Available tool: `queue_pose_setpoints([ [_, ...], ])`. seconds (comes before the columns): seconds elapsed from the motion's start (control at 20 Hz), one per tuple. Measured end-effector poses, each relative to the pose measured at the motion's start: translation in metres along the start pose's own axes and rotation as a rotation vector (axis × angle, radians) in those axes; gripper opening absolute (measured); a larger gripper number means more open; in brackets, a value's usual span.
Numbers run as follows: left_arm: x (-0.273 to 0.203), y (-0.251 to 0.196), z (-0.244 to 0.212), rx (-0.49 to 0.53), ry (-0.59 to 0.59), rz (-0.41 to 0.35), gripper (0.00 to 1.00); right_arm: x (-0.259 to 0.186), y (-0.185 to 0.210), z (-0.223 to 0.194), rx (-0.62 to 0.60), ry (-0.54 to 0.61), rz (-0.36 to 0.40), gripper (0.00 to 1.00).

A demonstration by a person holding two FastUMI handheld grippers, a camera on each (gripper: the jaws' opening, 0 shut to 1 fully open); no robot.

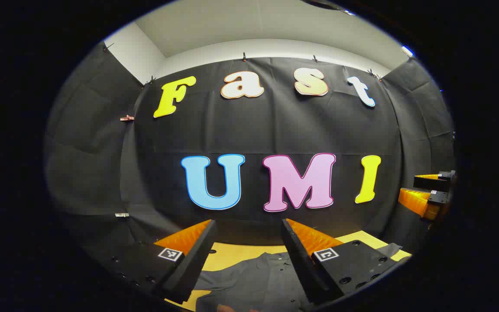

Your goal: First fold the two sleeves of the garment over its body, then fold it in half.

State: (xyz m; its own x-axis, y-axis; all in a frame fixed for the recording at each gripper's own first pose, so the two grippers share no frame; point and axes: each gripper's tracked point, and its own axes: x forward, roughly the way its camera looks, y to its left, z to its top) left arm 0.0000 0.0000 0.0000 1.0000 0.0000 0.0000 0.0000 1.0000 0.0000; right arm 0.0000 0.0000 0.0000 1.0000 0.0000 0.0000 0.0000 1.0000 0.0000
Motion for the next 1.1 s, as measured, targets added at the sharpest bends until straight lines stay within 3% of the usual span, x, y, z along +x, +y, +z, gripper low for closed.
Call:
queue_pose_setpoints([
  [0.75,0.01,-0.031,0.001,0.029,-0.011,-0.061,0.94,0.005,-0.029,-0.006,-0.001,0.006,-0.039,0.97],
  [1.1,0.011,-0.04,-0.003,0.047,0.002,-0.056,0.94,0.018,-0.106,-0.069,-0.061,0.159,-0.114,0.97],
])
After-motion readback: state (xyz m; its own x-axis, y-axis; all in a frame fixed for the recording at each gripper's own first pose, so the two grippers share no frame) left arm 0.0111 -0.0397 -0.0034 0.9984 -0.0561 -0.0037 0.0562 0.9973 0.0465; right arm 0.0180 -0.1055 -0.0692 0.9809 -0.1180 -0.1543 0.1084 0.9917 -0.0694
